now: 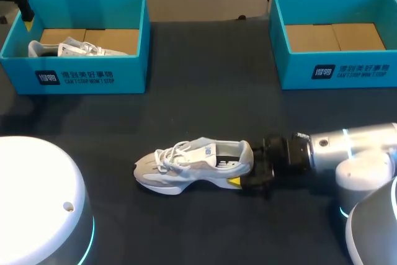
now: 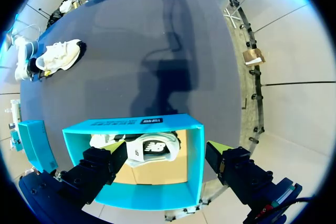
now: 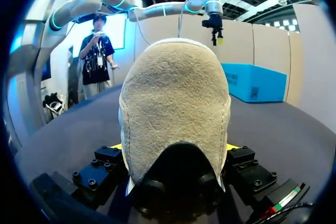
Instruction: Take the shoe out of the shoebox, open the shoe tongue, remove and reinsert the insole, then place the shoe into the shoebox
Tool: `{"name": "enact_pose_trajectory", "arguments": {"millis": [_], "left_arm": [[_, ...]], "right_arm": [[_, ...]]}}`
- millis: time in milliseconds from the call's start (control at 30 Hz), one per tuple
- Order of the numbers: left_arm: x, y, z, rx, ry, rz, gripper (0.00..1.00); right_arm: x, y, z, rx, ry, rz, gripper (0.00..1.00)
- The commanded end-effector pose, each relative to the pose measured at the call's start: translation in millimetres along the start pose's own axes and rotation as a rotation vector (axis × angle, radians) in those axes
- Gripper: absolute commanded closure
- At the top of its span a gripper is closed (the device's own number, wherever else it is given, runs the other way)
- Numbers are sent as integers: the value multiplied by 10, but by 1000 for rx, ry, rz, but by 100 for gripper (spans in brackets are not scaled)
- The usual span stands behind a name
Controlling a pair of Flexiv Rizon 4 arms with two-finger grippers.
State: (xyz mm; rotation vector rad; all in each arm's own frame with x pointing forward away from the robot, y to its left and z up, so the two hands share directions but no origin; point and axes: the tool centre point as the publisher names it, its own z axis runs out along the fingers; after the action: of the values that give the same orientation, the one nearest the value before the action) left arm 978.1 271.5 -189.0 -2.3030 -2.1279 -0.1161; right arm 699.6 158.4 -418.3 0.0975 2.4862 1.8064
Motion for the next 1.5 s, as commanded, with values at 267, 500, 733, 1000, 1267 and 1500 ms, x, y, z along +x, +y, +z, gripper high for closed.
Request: {"name": "enact_pose_trajectory", "arguments": {"millis": [267, 500, 733, 1000, 1267, 1500], "left_arm": [[-3, -17, -8, -3, 3, 0, 0], [-3, -17, -8, -3, 3, 0, 0], [-269, -226, -105, 71, 54, -293, 0], [-561, -593, -99, 97, 23, -660, 0], [-750, -804, -104, 107, 49, -786, 0], [-750, -804, -104, 107, 49, -786, 0]], "right_arm": [[27, 13, 12, 4, -4, -1, 100], [27, 13, 12, 4, -4, -1, 100], [27, 13, 12, 4, -4, -1, 100], [27, 13, 12, 4, -4, -1, 100], [27, 13, 12, 4, -4, -1, 100], [27, 13, 12, 4, -4, -1, 100]]}}
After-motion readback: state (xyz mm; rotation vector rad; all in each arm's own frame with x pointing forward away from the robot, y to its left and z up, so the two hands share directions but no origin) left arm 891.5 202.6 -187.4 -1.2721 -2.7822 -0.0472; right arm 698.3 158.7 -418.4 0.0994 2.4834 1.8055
